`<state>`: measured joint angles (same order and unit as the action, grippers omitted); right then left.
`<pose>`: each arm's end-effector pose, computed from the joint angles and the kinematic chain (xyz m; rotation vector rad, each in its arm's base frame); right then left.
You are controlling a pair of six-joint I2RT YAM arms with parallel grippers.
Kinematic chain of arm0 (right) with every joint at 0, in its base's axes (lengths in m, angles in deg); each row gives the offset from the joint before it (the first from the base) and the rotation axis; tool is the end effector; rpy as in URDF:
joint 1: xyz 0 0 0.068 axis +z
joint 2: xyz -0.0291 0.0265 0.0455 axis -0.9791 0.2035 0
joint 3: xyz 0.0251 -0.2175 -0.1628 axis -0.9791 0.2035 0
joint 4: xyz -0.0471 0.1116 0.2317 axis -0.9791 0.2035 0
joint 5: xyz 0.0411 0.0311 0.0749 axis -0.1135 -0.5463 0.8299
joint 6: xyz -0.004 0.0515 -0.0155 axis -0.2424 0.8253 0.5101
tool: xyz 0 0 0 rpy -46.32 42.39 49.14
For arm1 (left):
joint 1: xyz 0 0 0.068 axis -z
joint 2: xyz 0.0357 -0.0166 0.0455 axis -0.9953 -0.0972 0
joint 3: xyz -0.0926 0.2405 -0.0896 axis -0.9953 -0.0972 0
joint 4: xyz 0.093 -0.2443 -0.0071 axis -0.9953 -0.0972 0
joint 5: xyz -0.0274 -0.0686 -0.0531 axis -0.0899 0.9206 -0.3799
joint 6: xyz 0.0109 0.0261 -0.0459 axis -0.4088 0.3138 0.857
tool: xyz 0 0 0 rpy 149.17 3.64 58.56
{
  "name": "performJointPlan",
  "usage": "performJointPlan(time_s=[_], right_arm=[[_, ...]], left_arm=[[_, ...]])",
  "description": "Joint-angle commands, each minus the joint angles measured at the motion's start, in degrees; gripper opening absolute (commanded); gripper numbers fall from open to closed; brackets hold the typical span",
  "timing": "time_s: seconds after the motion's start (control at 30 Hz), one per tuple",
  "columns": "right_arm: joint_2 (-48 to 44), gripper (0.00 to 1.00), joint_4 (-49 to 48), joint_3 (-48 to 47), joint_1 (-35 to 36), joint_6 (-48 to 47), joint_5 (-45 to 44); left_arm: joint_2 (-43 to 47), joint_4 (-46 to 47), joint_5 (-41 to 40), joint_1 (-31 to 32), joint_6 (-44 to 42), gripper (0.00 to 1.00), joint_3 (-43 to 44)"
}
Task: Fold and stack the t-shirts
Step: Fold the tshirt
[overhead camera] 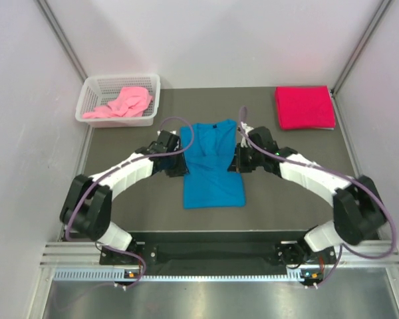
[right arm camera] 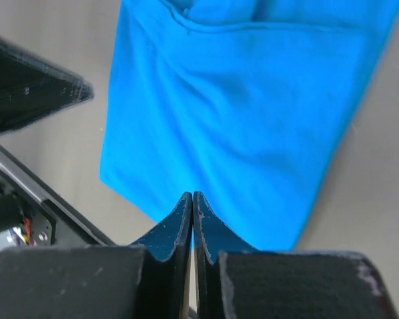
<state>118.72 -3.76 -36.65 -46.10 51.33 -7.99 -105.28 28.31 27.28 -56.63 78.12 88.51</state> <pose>0.2468 0.1666 0.2315 -0.2302 2.4568 0.8181 0.2634 -0.1425 0.2062 -0.1917 2.6344 -0.5352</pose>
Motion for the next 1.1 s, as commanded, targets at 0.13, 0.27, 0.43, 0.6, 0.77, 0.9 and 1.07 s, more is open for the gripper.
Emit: performJointPlan(time_s=[0.13, 0.27, 0.43, 0.6, 0.77, 0.9, 1.07], right_arm=[[18.1, 0.00, -3.0, -16.1, 0.4, -6.2, 9.8], [23.4, 0.00, -2.8, -21.2, 0.4, -6.6, 12.2], [29.0, 0.00, -4.7, -23.2, -0.5, -6.0, 14.3], [33.4, 0.00, -6.2, -24.1, -2.0, -5.6, 12.8], [37.0, 0.00, -6.5, -25.0, -2.8, -5.6, 10.4], [37.0, 0.00, -6.7, -25.4, -2.9, -5.1, 10.9], [33.1, 0.01, -6.1, -25.2, -2.9, -4.5, 10.9]], left_arm=[[-13.5, 3.2, -1.8, -2.3, -2.5, 0.29, 11.5], [-16.4, 1.9, -4.7, -2.7, -2.3, 0.29, 13.2], [-18.3, 0.5, -9.2, -2.7, -2.3, 0.29, 13.8], [-19.2, -0.1, -11.5, -2.9, -2.1, 0.28, 13.5], [-21.0, -0.3, -12.8, -3.0, -1.3, 0.28, 13.3], [-21.1, -1.0, -12.7, -3.0, -1.3, 0.28, 13.9], [-18.0, -4.0, -14.7, -3.1, -2.4, 0.29, 16.6]])
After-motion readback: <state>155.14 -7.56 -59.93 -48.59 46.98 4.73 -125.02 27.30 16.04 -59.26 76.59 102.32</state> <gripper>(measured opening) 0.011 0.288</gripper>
